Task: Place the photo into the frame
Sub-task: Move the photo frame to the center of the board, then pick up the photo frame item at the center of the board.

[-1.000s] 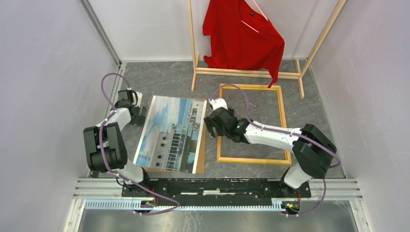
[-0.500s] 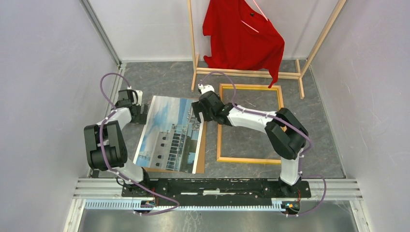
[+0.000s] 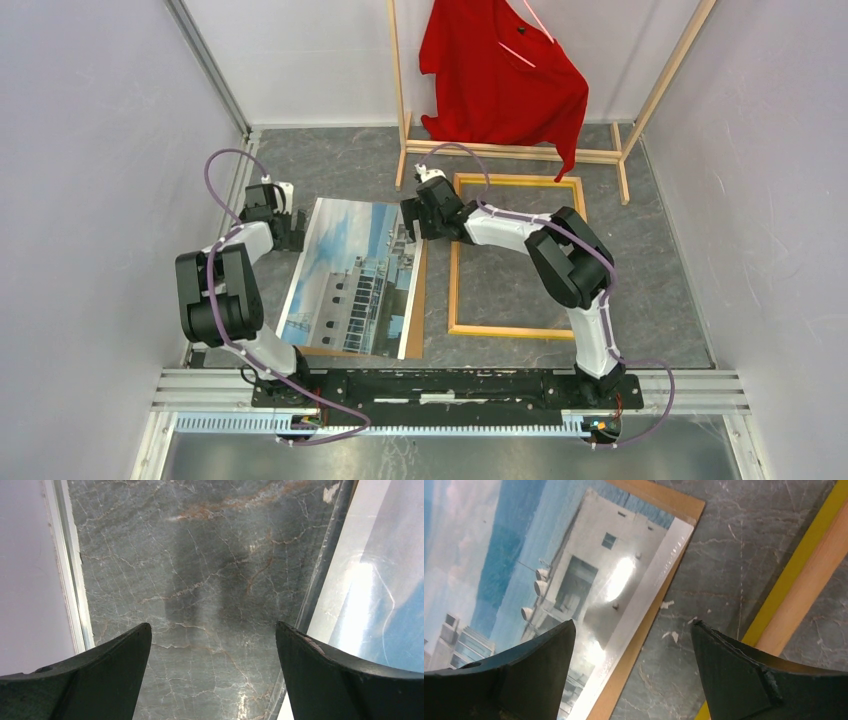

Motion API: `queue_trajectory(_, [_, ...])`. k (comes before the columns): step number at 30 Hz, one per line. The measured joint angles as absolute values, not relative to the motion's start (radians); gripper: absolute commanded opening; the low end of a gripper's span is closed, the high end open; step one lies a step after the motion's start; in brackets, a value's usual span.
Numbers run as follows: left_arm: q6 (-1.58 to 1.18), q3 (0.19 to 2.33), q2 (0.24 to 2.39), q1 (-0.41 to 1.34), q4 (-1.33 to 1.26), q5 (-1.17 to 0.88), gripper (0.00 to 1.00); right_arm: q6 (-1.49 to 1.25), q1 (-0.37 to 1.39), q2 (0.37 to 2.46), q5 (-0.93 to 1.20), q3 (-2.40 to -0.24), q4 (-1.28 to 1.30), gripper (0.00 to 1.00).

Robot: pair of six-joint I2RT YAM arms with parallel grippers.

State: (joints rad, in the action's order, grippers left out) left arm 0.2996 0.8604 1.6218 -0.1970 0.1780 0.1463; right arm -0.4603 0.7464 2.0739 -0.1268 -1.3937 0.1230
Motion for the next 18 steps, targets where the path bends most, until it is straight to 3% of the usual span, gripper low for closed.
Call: queue_trajectory(18, [0.299, 0.861, 1.652, -0.152, 0.094, 0.161, 1.0, -0.454, 0.736, 2.129, -0.027, -1.443, 0.039, 0.84])
